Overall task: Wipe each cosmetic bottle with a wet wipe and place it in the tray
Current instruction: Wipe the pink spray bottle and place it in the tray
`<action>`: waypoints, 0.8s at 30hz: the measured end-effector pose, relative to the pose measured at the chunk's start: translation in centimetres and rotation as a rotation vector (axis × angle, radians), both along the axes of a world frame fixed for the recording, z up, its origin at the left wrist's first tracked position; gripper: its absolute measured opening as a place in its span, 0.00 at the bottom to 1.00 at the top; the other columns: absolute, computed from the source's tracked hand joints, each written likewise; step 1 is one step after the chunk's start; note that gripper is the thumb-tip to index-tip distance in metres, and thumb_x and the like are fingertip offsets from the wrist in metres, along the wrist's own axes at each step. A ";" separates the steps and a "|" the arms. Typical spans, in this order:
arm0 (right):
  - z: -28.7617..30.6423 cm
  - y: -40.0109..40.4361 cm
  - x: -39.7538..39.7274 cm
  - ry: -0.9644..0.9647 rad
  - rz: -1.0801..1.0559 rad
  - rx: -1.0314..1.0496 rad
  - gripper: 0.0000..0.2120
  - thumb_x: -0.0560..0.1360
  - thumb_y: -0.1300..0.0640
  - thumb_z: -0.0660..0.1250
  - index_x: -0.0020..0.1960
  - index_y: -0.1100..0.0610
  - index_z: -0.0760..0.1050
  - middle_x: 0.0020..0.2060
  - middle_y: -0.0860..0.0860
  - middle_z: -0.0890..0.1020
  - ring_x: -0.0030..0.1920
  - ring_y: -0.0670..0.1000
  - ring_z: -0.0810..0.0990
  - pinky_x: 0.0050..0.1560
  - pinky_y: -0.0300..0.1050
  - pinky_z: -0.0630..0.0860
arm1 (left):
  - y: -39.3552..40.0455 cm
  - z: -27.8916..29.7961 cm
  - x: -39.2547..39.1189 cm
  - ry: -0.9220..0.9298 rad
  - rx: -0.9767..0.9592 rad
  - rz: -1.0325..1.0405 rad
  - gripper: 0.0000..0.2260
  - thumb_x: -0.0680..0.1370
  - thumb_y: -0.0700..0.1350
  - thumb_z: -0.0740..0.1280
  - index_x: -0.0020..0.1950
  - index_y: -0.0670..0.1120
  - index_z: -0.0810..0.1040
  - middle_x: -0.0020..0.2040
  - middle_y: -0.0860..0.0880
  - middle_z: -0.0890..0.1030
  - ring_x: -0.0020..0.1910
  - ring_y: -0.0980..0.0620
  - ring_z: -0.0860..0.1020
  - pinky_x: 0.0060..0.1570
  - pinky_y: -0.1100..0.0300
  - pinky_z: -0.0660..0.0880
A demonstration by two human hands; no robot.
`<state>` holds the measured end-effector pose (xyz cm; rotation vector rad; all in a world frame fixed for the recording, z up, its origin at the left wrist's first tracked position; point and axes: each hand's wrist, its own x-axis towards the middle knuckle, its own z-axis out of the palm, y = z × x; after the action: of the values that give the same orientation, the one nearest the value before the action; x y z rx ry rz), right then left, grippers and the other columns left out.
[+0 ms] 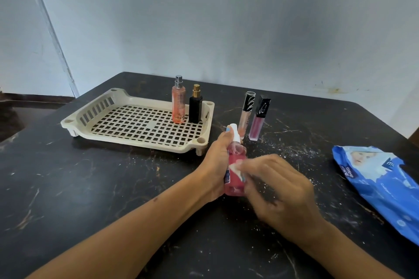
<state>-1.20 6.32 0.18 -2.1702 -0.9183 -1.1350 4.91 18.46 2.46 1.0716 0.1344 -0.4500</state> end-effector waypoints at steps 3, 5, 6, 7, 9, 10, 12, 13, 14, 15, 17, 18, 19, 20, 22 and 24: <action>0.0 -0.2 0.2 0.018 -0.030 0.038 0.08 0.74 0.64 0.69 0.52 0.63 0.82 0.45 0.51 0.84 0.47 0.45 0.80 0.51 0.35 0.77 | 0.0 0.0 0.0 0.024 0.026 -0.033 0.19 0.79 0.57 0.57 0.56 0.41 0.70 0.37 0.47 0.71 0.33 0.51 0.72 0.31 0.60 0.73; 0.0 -0.1 0.0 0.014 0.026 0.031 0.08 0.72 0.66 0.70 0.52 0.64 0.82 0.43 0.51 0.84 0.45 0.48 0.81 0.47 0.38 0.78 | -0.1 -0.1 0.0 0.013 0.026 -0.032 0.19 0.79 0.57 0.57 0.54 0.41 0.70 0.37 0.47 0.72 0.32 0.51 0.71 0.31 0.60 0.72; -0.1 0.0 -0.2 0.010 0.061 0.022 0.09 0.71 0.68 0.70 0.51 0.65 0.82 0.43 0.51 0.84 0.43 0.49 0.82 0.45 0.39 0.78 | -0.1 -0.2 0.0 -0.003 0.021 -0.022 0.18 0.79 0.57 0.57 0.54 0.41 0.70 0.37 0.47 0.73 0.33 0.51 0.72 0.33 0.59 0.72; 0.0 0.1 -0.4 0.003 0.090 0.007 0.09 0.70 0.69 0.70 0.50 0.65 0.82 0.42 0.52 0.84 0.42 0.50 0.82 0.44 0.40 0.78 | -0.1 -0.3 0.1 -0.021 0.011 -0.011 0.17 0.80 0.57 0.57 0.54 0.43 0.70 0.37 0.47 0.74 0.34 0.51 0.72 0.34 0.59 0.72; -0.1 0.3 -0.6 -0.016 0.123 -0.040 0.08 0.69 0.70 0.70 0.48 0.65 0.83 0.39 0.52 0.84 0.40 0.51 0.81 0.42 0.40 0.77 | 0.0 -0.4 0.1 -0.035 0.020 -0.003 0.16 0.79 0.57 0.57 0.53 0.44 0.71 0.37 0.47 0.75 0.34 0.51 0.74 0.36 0.58 0.72; -0.1 0.3 -0.7 -0.026 0.131 -0.067 0.08 0.68 0.70 0.70 0.46 0.65 0.83 0.38 0.51 0.84 0.39 0.52 0.80 0.41 0.40 0.77 | 0.0 -0.5 0.1 -0.033 0.033 -0.003 0.17 0.79 0.57 0.57 0.50 0.43 0.72 0.37 0.46 0.75 0.34 0.51 0.74 0.36 0.58 0.71; -0.2 0.4 -0.7 -0.043 0.140 -0.096 0.08 0.67 0.70 0.71 0.44 0.64 0.84 0.37 0.51 0.84 0.37 0.52 0.79 0.40 0.41 0.77 | 0.0 -0.5 0.1 -0.034 0.039 0.000 0.18 0.80 0.57 0.56 0.45 0.42 0.71 0.36 0.46 0.74 0.32 0.51 0.73 0.36 0.58 0.71; -0.2 0.4 -0.7 -0.046 0.141 -0.099 0.08 0.66 0.71 0.71 0.43 0.64 0.84 0.36 0.51 0.84 0.37 0.52 0.79 0.40 0.40 0.76 | -0.1 -0.4 0.0 -0.034 0.032 0.002 0.18 0.80 0.57 0.56 0.44 0.42 0.71 0.35 0.46 0.74 0.32 0.51 0.72 0.35 0.58 0.70; -0.1 0.3 -0.7 -0.041 0.137 -0.094 0.07 0.66 0.71 0.70 0.42 0.64 0.83 0.35 0.52 0.83 0.36 0.52 0.78 0.40 0.40 0.76 | -0.1 -0.3 0.0 -0.029 0.019 0.006 0.18 0.80 0.56 0.56 0.44 0.42 0.70 0.35 0.46 0.73 0.32 0.51 0.72 0.35 0.59 0.70; -0.1 0.3 -0.7 -0.030 0.128 -0.078 0.06 0.65 0.71 0.70 0.41 0.65 0.83 0.35 0.52 0.82 0.35 0.52 0.78 0.39 0.39 0.75 | -0.1 -0.2 0.0 -0.020 0.003 0.014 0.18 0.80 0.56 0.56 0.45 0.41 0.70 0.34 0.46 0.73 0.32 0.51 0.71 0.34 0.59 0.70; 0.1 0.2 -0.6 -0.001 0.114 -0.042 0.06 0.65 0.71 0.70 0.41 0.65 0.82 0.35 0.52 0.83 0.36 0.52 0.79 0.38 0.39 0.75 | -0.1 -0.1 -0.1 -0.008 -0.014 0.021 0.17 0.80 0.55 0.56 0.45 0.41 0.69 0.34 0.45 0.73 0.32 0.51 0.71 0.35 0.58 0.70; 0.1 0.2 -0.6 0.008 0.113 -0.034 0.06 0.66 0.70 0.71 0.42 0.65 0.82 0.37 0.52 0.83 0.37 0.51 0.79 0.39 0.40 0.76 | -0.1 -0.1 -0.1 -0.007 -0.006 0.021 0.18 0.80 0.56 0.56 0.45 0.41 0.70 0.34 0.45 0.73 0.32 0.50 0.72 0.35 0.58 0.71; 0.1 0.1 -0.5 0.011 0.116 -0.038 0.05 0.66 0.70 0.72 0.42 0.65 0.82 0.38 0.51 0.83 0.38 0.51 0.80 0.40 0.40 0.76 | 0.0 0.0 -0.1 -0.008 0.005 0.021 0.18 0.80 0.56 0.57 0.44 0.41 0.71 0.34 0.45 0.74 0.32 0.50 0.72 0.36 0.57 0.71; 0.1 0.1 -0.5 0.007 0.123 -0.051 0.04 0.67 0.69 0.72 0.41 0.64 0.82 0.39 0.52 0.84 0.39 0.51 0.80 0.42 0.40 0.77 | 0.0 0.0 -0.2 -0.008 0.012 0.024 0.19 0.80 0.56 0.57 0.42 0.41 0.71 0.34 0.45 0.74 0.32 0.50 0.72 0.36 0.57 0.71; -0.1 0.1 -0.4 -0.003 0.136 -0.091 0.01 0.69 0.68 0.74 0.40 0.64 0.83 0.41 0.52 0.84 0.41 0.51 0.80 0.45 0.40 0.77 | 0.0 -0.1 -0.1 -0.012 0.013 0.027 0.20 0.80 0.56 0.56 0.40 0.41 0.72 0.33 0.45 0.74 0.32 0.50 0.72 0.35 0.57 0.70; -0.2 0.0 -0.2 -0.008 0.124 -0.143 0.00 0.72 0.66 0.74 0.42 0.63 0.83 0.43 0.53 0.84 0.43 0.52 0.80 0.46 0.42 0.77 | 0.1 -0.1 -0.1 -0.004 -0.004 0.020 0.21 0.80 0.57 0.56 0.39 0.41 0.71 0.33 0.45 0.74 0.31 0.50 0.72 0.34 0.57 0.70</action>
<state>-1.44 6.28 -0.06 -2.1877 -1.1522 -1.0480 4.83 18.54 2.38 1.0664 0.1406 -0.4299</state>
